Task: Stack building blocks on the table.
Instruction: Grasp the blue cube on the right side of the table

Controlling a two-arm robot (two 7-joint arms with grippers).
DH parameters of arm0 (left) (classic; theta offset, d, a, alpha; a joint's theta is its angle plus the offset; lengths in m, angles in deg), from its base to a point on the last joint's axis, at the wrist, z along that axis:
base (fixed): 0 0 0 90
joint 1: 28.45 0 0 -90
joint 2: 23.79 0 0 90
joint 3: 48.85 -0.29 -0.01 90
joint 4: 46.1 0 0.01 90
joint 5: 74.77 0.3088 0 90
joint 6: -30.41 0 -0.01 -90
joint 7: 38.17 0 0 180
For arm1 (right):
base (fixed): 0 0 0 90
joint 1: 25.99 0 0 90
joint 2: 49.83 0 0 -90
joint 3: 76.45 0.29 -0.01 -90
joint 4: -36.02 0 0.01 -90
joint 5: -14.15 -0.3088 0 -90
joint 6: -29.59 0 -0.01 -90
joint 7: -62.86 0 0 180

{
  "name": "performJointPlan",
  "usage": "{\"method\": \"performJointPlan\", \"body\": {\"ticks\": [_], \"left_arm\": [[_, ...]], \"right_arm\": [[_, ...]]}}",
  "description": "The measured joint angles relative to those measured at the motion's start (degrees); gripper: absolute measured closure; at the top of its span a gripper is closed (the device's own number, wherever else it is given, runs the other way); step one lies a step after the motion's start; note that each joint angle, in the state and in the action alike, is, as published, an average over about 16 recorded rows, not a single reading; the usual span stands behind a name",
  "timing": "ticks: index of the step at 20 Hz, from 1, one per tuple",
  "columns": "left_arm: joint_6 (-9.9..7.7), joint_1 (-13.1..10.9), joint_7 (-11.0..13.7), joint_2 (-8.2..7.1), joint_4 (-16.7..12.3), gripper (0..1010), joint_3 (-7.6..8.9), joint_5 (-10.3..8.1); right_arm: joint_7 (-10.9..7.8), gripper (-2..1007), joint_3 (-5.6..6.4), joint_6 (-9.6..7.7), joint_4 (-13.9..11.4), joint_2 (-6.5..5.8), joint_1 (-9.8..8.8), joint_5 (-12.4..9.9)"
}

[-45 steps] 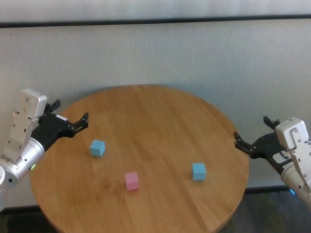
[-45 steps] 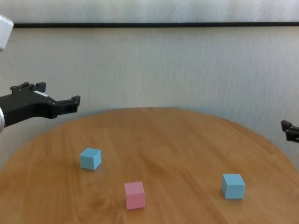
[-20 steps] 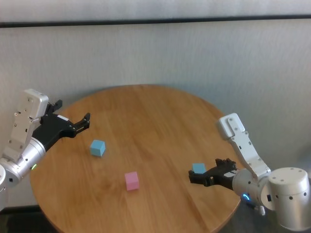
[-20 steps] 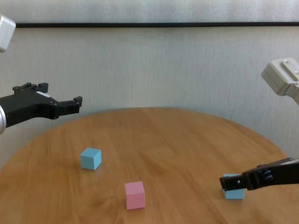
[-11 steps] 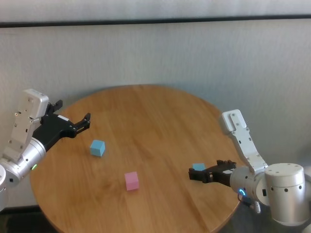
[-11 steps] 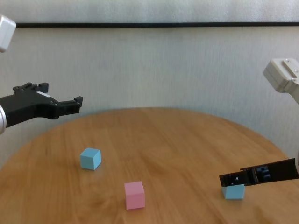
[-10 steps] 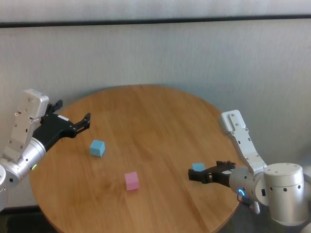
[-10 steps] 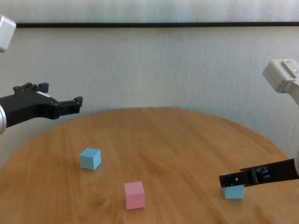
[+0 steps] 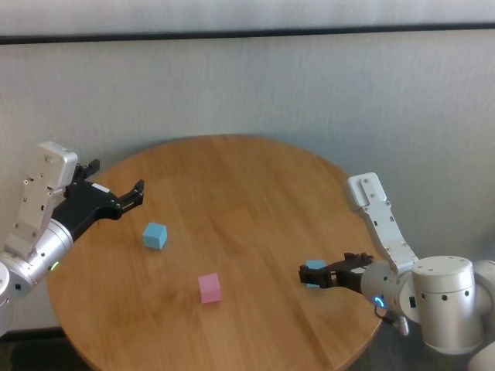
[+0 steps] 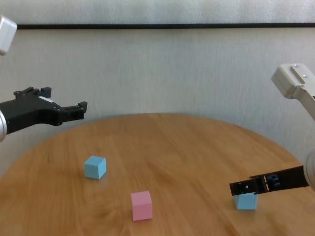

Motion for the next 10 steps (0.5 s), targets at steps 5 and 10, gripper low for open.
{"method": "performJointPlan", "body": {"ticks": [5,10], "left_arm": [[0.00,0.0,0.0,0.00,0.0,8,0.00,0.00],[0.00,0.0,0.0,0.00,0.0,8,-0.01,0.00]], "right_arm": [[0.03,0,0.18,-0.52,0.8,0.92,0.60,0.6],[-0.02,0,0.40,-1.43,1.2,1.70,0.93,1.0]]}}
